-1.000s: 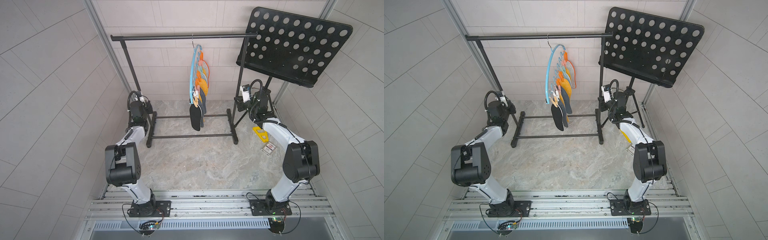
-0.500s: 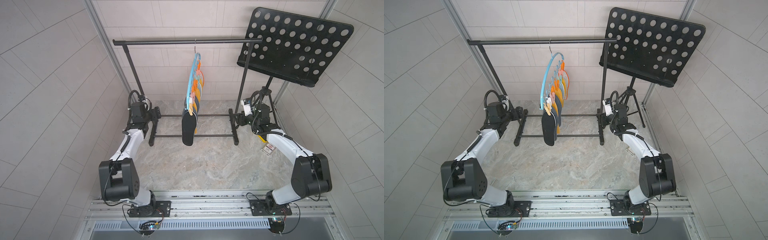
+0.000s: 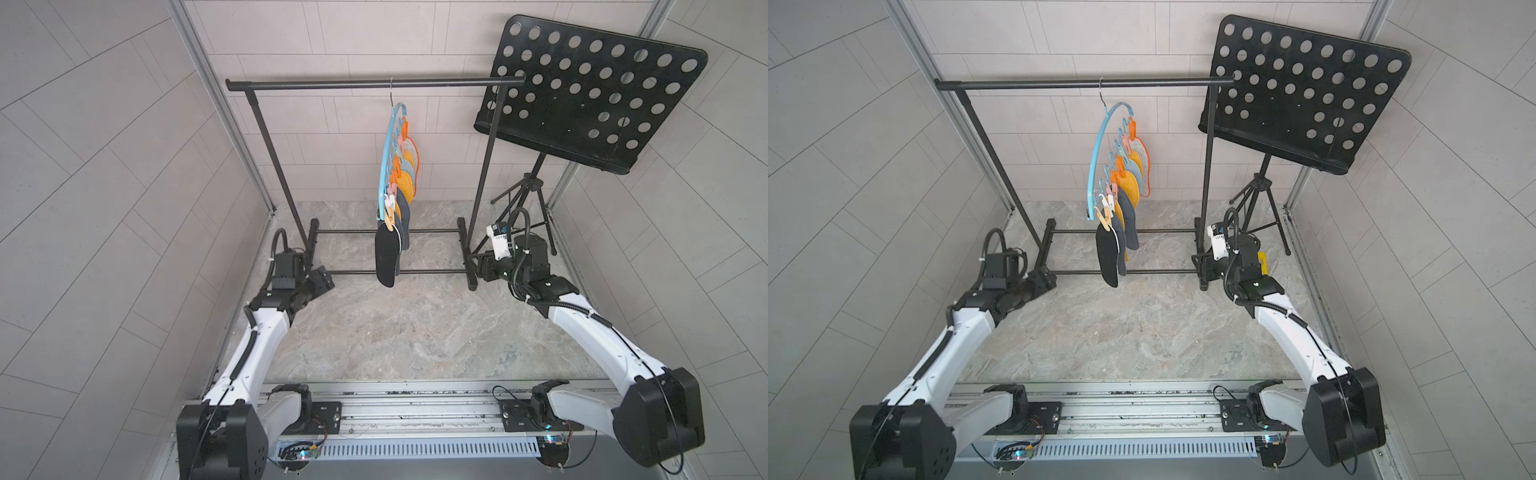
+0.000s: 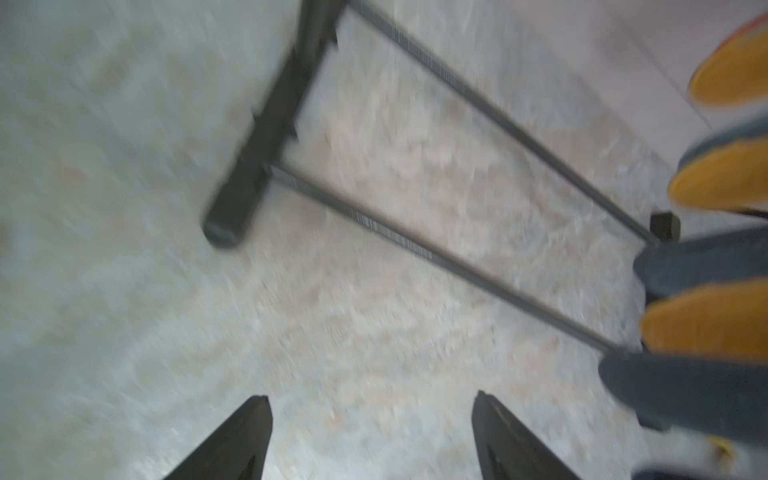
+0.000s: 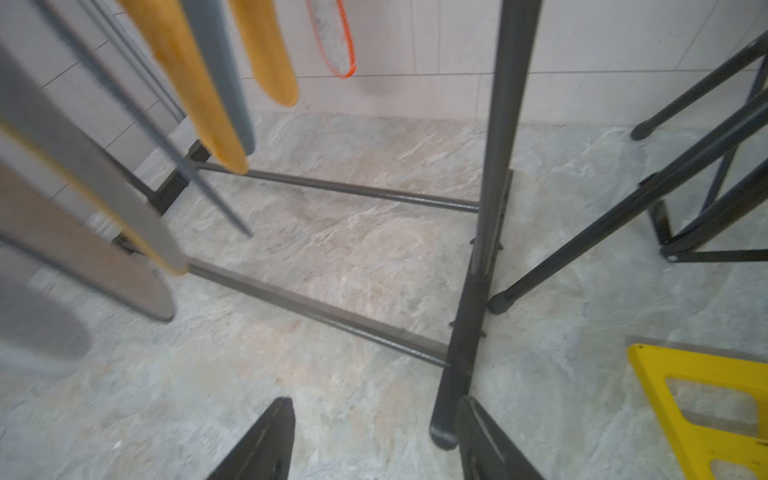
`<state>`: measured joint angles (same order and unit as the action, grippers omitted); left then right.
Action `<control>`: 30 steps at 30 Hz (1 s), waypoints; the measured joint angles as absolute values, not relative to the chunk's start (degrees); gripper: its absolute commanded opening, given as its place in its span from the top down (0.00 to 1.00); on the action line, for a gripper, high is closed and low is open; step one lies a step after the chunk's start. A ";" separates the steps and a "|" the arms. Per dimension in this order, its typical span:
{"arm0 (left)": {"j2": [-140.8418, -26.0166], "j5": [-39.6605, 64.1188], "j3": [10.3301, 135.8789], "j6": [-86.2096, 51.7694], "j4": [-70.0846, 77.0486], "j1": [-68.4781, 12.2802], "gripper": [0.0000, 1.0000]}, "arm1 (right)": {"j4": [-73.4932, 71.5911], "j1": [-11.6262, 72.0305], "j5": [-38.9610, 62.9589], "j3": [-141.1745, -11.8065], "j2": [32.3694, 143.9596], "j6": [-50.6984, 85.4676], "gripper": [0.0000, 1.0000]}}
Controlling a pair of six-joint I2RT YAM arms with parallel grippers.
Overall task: Take the shoe insoles off the hanger
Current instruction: Adjust the clothesline at the center of the board, then remove the insole from the hanger.
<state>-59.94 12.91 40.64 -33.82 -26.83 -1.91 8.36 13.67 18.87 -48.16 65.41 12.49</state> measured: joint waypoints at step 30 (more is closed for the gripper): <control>-13.13 31.44 52.36 -24.56 -58.08 -8.16 0.31 | 2.26 40.07 33.34 -65.01 78.11 12.45 0.44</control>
